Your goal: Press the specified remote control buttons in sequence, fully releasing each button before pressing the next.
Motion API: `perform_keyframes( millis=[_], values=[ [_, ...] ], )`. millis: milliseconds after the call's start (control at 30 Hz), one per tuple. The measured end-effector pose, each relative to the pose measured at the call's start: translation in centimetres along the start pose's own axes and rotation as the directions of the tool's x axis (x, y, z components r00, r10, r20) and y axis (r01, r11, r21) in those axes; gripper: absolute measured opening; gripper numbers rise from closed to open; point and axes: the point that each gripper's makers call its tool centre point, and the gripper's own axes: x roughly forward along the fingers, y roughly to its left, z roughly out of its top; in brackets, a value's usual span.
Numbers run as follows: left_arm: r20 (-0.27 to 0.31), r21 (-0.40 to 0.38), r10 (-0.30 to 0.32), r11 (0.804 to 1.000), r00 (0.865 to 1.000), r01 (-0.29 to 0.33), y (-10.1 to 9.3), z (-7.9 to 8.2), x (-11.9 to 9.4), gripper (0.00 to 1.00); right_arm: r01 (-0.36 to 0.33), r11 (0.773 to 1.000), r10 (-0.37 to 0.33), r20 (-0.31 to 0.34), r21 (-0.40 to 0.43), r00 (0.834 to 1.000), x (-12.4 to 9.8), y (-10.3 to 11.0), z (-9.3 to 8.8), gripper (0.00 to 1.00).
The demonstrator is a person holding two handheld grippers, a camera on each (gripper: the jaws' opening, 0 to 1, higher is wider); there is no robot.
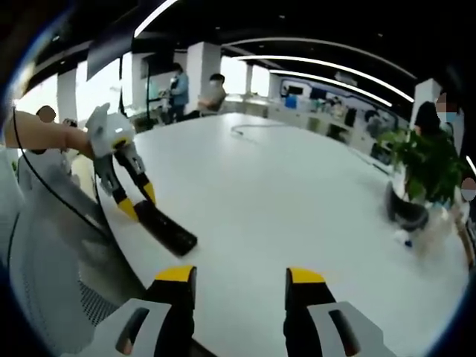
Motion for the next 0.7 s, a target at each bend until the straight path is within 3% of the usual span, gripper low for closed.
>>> perform_keyframes(
  millis=[433,700],
  values=[
    [-0.038,0.076,-0.050,0.996,0.998,0.053,-0.9,0.1,0.0,0.24,-0.006,1.000,0.006,0.001,0.002,1.000,0.0,0.2,0.0,0.44],
    [-0.063,0.079,-0.046,0.996,0.997,0.051,-1.3,0.2,0.1,0.24,-0.018,1.000,0.018,-0.006,0.000,1.000,0.0,0.5,0.0,0.43]
  ],
)
